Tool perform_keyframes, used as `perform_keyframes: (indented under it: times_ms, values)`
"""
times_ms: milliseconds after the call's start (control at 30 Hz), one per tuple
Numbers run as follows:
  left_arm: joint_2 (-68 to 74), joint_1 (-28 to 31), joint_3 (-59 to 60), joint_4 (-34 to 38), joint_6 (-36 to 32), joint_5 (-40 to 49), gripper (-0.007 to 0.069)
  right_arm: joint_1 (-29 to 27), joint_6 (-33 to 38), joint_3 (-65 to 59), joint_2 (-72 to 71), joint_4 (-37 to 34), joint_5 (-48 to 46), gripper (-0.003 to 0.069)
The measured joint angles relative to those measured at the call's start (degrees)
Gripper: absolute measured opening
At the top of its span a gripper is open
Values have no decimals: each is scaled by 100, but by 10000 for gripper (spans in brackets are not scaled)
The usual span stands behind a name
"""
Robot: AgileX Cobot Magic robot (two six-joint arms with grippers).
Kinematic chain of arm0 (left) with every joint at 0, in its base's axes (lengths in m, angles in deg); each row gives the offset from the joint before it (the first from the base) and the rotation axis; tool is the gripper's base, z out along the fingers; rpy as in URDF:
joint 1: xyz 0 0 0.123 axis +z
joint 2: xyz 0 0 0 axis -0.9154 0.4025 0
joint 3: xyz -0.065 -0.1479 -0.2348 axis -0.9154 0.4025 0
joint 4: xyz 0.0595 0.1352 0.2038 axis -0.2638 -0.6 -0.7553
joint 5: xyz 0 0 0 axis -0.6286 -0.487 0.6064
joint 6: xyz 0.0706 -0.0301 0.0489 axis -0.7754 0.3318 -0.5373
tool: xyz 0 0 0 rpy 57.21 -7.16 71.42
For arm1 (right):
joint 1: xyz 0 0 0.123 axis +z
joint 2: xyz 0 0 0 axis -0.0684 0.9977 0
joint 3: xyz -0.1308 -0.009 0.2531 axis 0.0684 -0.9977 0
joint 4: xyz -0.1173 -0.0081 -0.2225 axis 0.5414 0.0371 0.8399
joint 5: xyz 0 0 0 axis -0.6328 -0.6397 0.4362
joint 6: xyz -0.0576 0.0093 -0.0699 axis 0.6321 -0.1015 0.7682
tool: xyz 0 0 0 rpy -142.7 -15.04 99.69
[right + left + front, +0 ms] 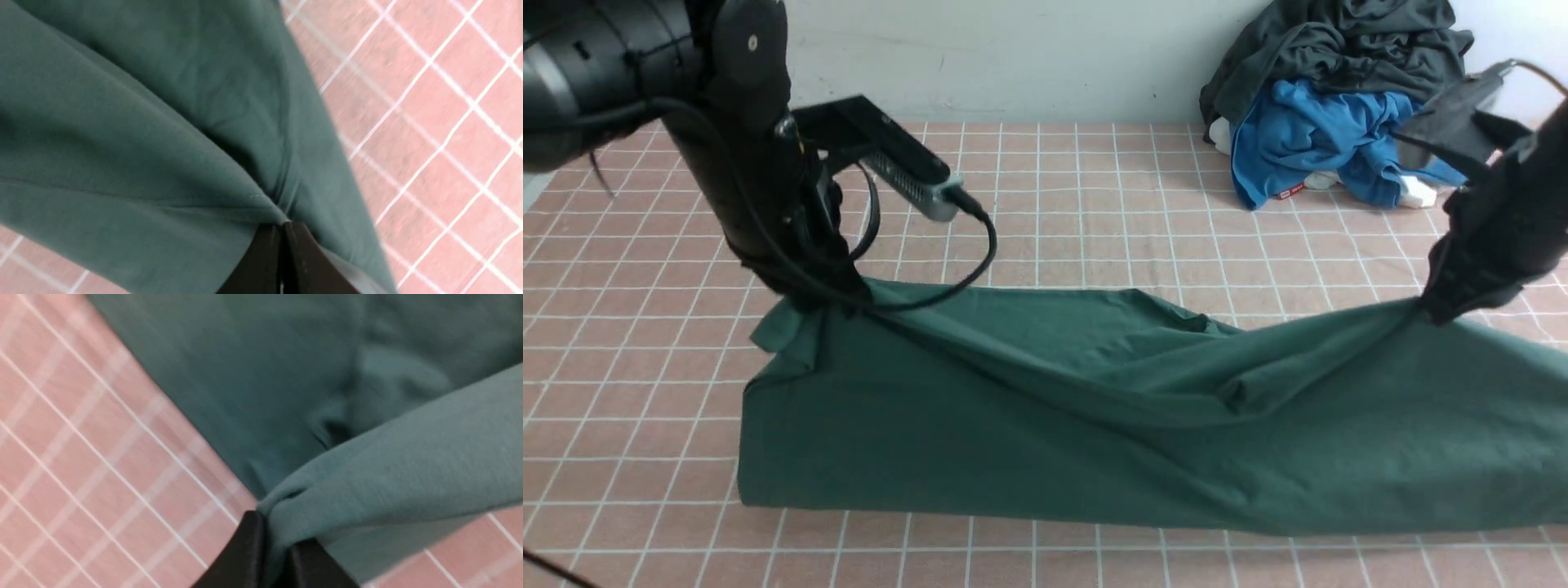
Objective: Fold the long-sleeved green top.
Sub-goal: Use both arms to drag the lower edge of the fabric forward and fold it over the upper edge
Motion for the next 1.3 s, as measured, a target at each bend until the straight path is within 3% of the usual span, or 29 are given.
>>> perform_keyframes:
  times_ms: [300, 567, 700, 833, 967, 1067, 1200, 1300]
  values:
    - [1589, 406, -1651, 0, -83, 218, 16, -118, -233, 1373, 1333, -4, -59, -10]
    - [2205, 512, -1891, 0, -83, -410, 28, -245, -545, 1536, 2064, -14, 489, -10]
    - [2400, 512, -1891, -38, -78, -860, 93, -256, -880, 1536, 2344, -7, 872, 2]
    - [2475, 517, -1891, -115, -9, -981, 220, -256, -1232, 1536, 2460, 13, 1145, 84]
    - [2509, 518, -1968, -351, 552, -942, 398, -256, -1844, 1588, 2432, 83, 1190, 243]
    - [2519, 523, -2206, -535, 995, -611, 491, -256, -2161, 1648, 2257, 194, 1083, 341]
    - [2519, 523, -2580, -464, 1345, 76, 520, -218, -2231, 1697, 1824, -1, 823, 410]
    - [2487, 451, -2606, 139, 1388, 183, 464, 102, -1905, 1721, 1625, -665, 721, 420]
